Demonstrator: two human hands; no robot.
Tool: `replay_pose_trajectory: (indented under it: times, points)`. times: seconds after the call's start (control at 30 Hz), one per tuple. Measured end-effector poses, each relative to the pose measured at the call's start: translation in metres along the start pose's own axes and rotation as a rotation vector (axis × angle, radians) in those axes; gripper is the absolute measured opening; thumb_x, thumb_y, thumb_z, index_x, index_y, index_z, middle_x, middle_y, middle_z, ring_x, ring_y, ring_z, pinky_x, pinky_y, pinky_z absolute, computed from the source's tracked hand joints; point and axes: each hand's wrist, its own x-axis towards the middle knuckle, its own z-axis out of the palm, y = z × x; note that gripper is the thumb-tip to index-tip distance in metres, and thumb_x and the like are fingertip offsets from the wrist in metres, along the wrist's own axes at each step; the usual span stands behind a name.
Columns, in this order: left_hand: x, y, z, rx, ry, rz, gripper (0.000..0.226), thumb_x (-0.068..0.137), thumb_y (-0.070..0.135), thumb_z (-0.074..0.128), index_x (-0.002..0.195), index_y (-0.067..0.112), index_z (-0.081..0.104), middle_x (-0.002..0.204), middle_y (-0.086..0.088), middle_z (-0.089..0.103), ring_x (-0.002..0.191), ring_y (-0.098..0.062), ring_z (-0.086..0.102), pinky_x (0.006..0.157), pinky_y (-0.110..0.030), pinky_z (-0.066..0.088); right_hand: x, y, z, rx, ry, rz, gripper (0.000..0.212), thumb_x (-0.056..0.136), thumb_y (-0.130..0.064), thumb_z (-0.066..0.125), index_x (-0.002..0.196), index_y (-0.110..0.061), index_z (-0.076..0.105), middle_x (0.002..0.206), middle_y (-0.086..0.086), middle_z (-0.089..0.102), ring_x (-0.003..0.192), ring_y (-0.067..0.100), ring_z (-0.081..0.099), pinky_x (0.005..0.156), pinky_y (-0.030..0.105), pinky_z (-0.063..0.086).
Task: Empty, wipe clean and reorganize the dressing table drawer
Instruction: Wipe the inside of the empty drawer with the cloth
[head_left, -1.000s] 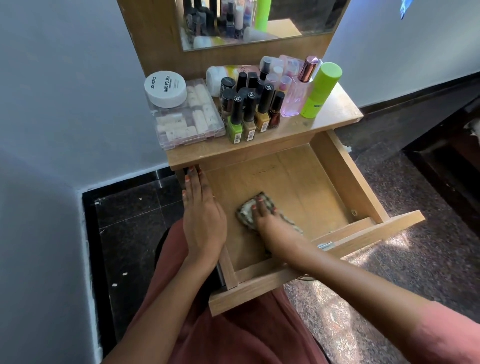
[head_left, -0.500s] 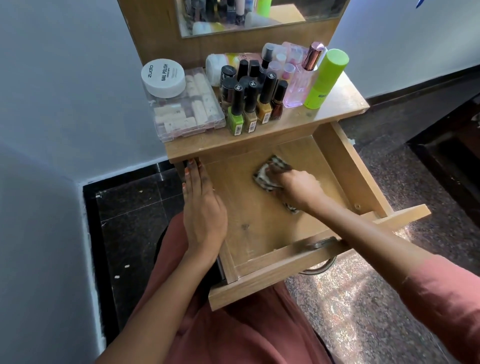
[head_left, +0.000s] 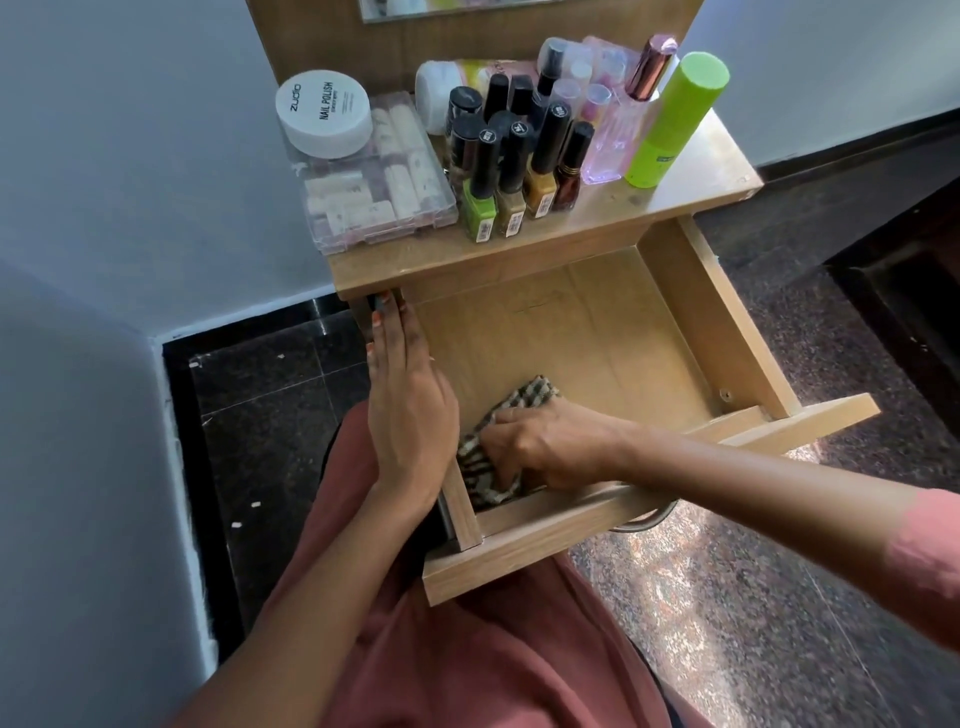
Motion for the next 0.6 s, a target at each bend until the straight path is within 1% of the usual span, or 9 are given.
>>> replay_pose_trajectory:
  times: [0.1, 0.2, 0.3, 0.33, 0.37, 0.43, 0.47, 0.53, 0.6]
  points:
    - [0.000, 0.000, 0.000, -0.004, 0.004, 0.007, 0.051, 0.097, 0.008, 0.025, 0.146, 0.010, 0.011, 0.156, -0.007, 0.006, 0.144, -0.020, 0.005, 0.113, -0.027, 0.000, -0.018, 0.010, -0.008, 0.022, -0.021, 0.064, 0.024, 0.069, -0.004, 0.067, 0.081, -0.023, 0.073, 0.099, 0.002, 0.067, 0.092, 0.023, 0.063, 0.054, 0.038, 0.058]
    - [0.001, -0.001, 0.001, -0.013, 0.011, 0.007, 0.050, 0.097, 0.005, 0.026, 0.145, 0.008, 0.014, 0.156, -0.008, 0.008, 0.144, -0.020, 0.006, 0.114, -0.028, 0.002, -0.037, 0.023, -0.016, -0.048, -0.177, 0.188, 0.032, 0.078, -0.005, 0.054, 0.095, -0.027, 0.071, 0.112, -0.001, 0.060, 0.107, 0.019, 0.054, 0.069, 0.036, 0.055]
    - [0.002, -0.002, 0.002, -0.026, 0.013, -0.001, 0.051, 0.096, 0.005, 0.028, 0.145, 0.008, 0.014, 0.156, -0.007, 0.008, 0.144, -0.020, 0.006, 0.115, -0.029, 0.004, -0.044, 0.026, -0.015, -0.023, -0.095, 0.190, 0.042, 0.067, -0.003, 0.043, 0.084, -0.028, 0.073, 0.099, -0.003, 0.065, 0.092, 0.018, 0.061, 0.054, 0.025, 0.047]
    - [0.002, -0.002, 0.003, -0.031, 0.012, -0.003, 0.052, 0.096, 0.005, 0.028, 0.145, 0.008, 0.014, 0.156, -0.007, 0.008, 0.144, -0.020, 0.006, 0.116, -0.030, 0.005, -0.043, 0.026, -0.013, -0.028, -0.066, 0.165, 0.044, 0.062, -0.007, 0.040, 0.079, -0.030, 0.072, 0.093, -0.005, 0.067, 0.086, 0.018, 0.064, 0.050, 0.024, 0.050]
    - [0.002, -0.002, 0.003, -0.036, 0.013, -0.004, 0.052, 0.096, 0.005, 0.028, 0.145, 0.008, 0.013, 0.156, -0.007, 0.008, 0.144, -0.020, 0.006, 0.116, -0.031, 0.006, -0.038, 0.024, -0.010, -0.028, -0.018, 0.137, 0.042, 0.061, -0.009, 0.041, 0.078, -0.032, 0.072, 0.091, -0.005, 0.068, 0.082, 0.018, 0.065, 0.049, 0.027, 0.054]
    - [0.003, -0.002, 0.003, -0.039, 0.011, -0.005, 0.052, 0.096, 0.005, 0.028, 0.146, 0.008, 0.013, 0.156, -0.007, 0.008, 0.144, -0.020, 0.007, 0.117, -0.031, 0.007, -0.020, 0.014, -0.005, -0.001, -0.002, 0.102, 0.036, 0.068, -0.007, 0.054, 0.086, -0.033, 0.072, 0.098, -0.005, 0.067, 0.091, 0.019, 0.063, 0.058, 0.033, 0.056]
    - [0.002, -0.002, 0.002, -0.040, 0.008, -0.003, 0.052, 0.096, 0.006, 0.028, 0.146, 0.009, 0.013, 0.156, -0.007, 0.008, 0.144, -0.020, 0.007, 0.117, -0.030, 0.007, -0.009, 0.006, -0.005, 0.006, -0.018, 0.090, 0.033, 0.071, -0.008, 0.060, 0.090, -0.032, 0.072, 0.102, -0.005, 0.066, 0.097, 0.019, 0.061, 0.063, 0.031, 0.054]
    - [0.001, -0.001, 0.002, -0.047, 0.001, -0.008, 0.052, 0.096, 0.007, 0.028, 0.146, 0.010, 0.013, 0.156, -0.006, 0.007, 0.144, -0.020, 0.005, 0.117, -0.030, 0.006, 0.013, -0.006, -0.004, 0.008, -0.006, 0.039, 0.033, 0.067, -0.006, 0.064, 0.089, -0.030, 0.073, 0.101, -0.002, 0.067, 0.097, 0.021, 0.061, 0.059, 0.023, 0.041]
    - [0.000, -0.001, 0.001, -0.053, -0.003, -0.018, 0.052, 0.097, 0.008, 0.028, 0.146, 0.012, 0.013, 0.156, -0.005, 0.006, 0.144, -0.019, 0.004, 0.118, -0.034, 0.012, 0.026, -0.012, -0.008, -0.019, -0.038, 0.037, 0.037, 0.071, -0.005, 0.058, 0.097, -0.027, 0.071, 0.108, 0.001, 0.063, 0.103, 0.022, 0.057, 0.060, 0.025, 0.032]
